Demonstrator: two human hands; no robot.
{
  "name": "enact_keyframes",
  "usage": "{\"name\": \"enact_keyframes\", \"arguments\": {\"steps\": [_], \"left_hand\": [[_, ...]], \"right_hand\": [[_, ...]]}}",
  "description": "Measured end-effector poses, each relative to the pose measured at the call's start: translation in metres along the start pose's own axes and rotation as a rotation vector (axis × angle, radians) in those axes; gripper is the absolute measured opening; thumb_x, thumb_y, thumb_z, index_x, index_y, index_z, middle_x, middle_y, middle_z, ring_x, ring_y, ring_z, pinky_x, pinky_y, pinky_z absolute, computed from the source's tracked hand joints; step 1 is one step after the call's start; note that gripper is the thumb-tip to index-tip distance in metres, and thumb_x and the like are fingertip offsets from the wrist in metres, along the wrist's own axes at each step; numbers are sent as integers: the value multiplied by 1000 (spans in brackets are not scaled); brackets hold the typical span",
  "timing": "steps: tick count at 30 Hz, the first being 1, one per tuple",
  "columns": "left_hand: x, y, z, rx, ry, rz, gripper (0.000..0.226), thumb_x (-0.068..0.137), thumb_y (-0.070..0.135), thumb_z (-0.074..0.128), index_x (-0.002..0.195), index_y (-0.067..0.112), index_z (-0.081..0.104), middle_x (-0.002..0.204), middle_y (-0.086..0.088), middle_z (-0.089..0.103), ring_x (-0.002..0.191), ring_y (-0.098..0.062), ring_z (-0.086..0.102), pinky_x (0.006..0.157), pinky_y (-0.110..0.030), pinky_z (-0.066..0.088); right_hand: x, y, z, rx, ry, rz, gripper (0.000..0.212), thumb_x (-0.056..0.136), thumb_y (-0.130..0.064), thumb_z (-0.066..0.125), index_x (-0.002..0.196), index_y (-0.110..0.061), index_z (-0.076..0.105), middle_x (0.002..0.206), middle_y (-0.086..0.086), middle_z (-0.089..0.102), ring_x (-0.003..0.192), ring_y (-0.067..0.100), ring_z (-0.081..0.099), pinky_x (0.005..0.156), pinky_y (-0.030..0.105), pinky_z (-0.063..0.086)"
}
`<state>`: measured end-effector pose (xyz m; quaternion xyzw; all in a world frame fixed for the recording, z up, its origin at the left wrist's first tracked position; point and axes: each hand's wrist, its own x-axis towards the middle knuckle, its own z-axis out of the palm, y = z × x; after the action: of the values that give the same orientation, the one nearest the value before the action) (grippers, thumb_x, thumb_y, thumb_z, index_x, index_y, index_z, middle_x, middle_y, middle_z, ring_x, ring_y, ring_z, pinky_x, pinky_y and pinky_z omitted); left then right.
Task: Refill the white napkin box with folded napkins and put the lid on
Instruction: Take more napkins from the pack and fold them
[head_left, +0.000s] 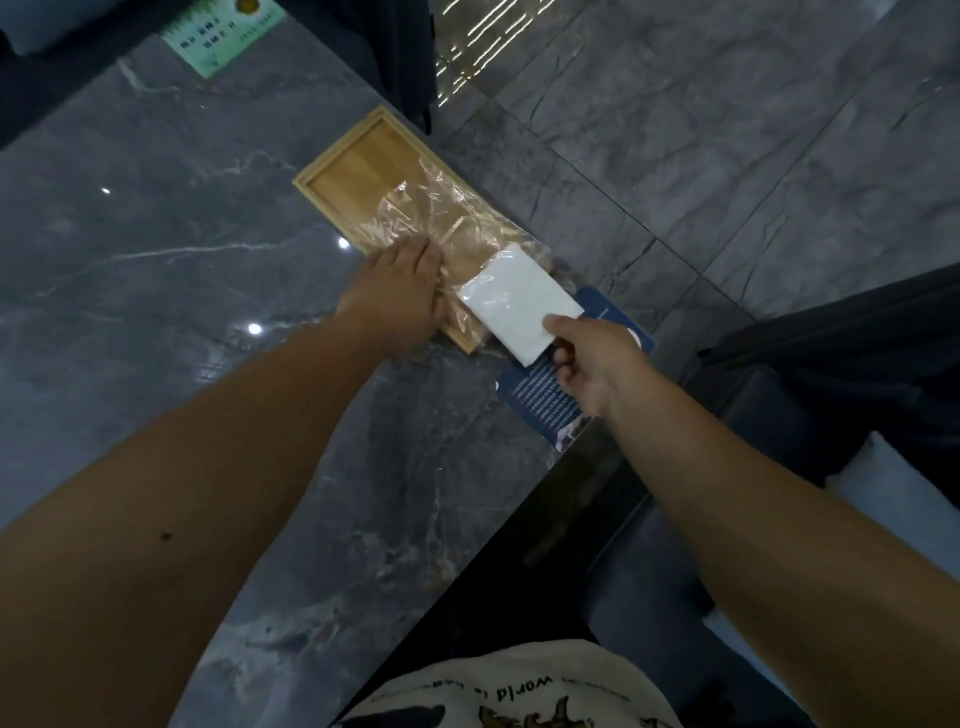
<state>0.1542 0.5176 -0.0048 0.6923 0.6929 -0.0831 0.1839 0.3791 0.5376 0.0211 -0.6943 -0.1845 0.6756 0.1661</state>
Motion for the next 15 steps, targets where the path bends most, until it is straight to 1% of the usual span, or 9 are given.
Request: {"name": "enact_keyframes", "arguments": {"steps": [4,6,7,9,11,12,15], "left_hand": [[0,2,-2,59,-1,-13,63,99,39,30,152,7,16,161,-16,14,148,-32,12,119,-49,12],[-1,4,-4,93,-10,-25,62,99,39,28,151,8,17,161,-15,14,148,-31,10,119,-52,11],[-2,5,-4,107,-17,-37,61,99,39,26,152,8,17,161,-14,14,149,-31,9,118,-53,10],[-3,7,-4,144,-25,-54,61,100,39,22,152,9,15,161,-13,13,149,-31,6,118,-55,8],[-4,9,-6,189,-24,-59,61,100,40,19,152,9,15,162,-13,12,149,-33,5,118,-56,7],[-4,9,-7,206,-21,-60,61,100,40,18,153,9,15,162,-13,12,149,-34,4,118,-56,5],[-5,11,-11,226,-14,-79,62,100,41,21,153,10,12,162,-13,5,149,-35,-1,118,-56,3]], "right_hand": [[0,-5,1,-6,-58,82,8,86,-19,68,89,-17,61,69,-2,56,50,5,41,43,18,32],[0,-5,-3,-47,-60,72,8,87,-20,66,91,-18,60,72,-2,56,53,6,42,43,19,34],[-1,-4,-6,-83,-41,38,9,87,-19,65,94,-17,60,76,-1,58,56,7,44,46,20,37],[-2,-1,-12,-151,-4,-67,15,88,-18,62,102,-17,59,86,0,62,67,10,53,55,24,44],[-5,5,-20,-150,17,-169,17,89,-15,58,106,-15,58,100,4,66,84,15,62,67,28,51],[-8,7,-24,-132,19,-210,17,90,-12,56,107,-13,57,105,6,66,90,17,63,70,30,54],[-22,11,-37,-93,33,-311,20,91,-9,55,110,-14,56,109,4,64,95,19,64,64,29,58]]}}
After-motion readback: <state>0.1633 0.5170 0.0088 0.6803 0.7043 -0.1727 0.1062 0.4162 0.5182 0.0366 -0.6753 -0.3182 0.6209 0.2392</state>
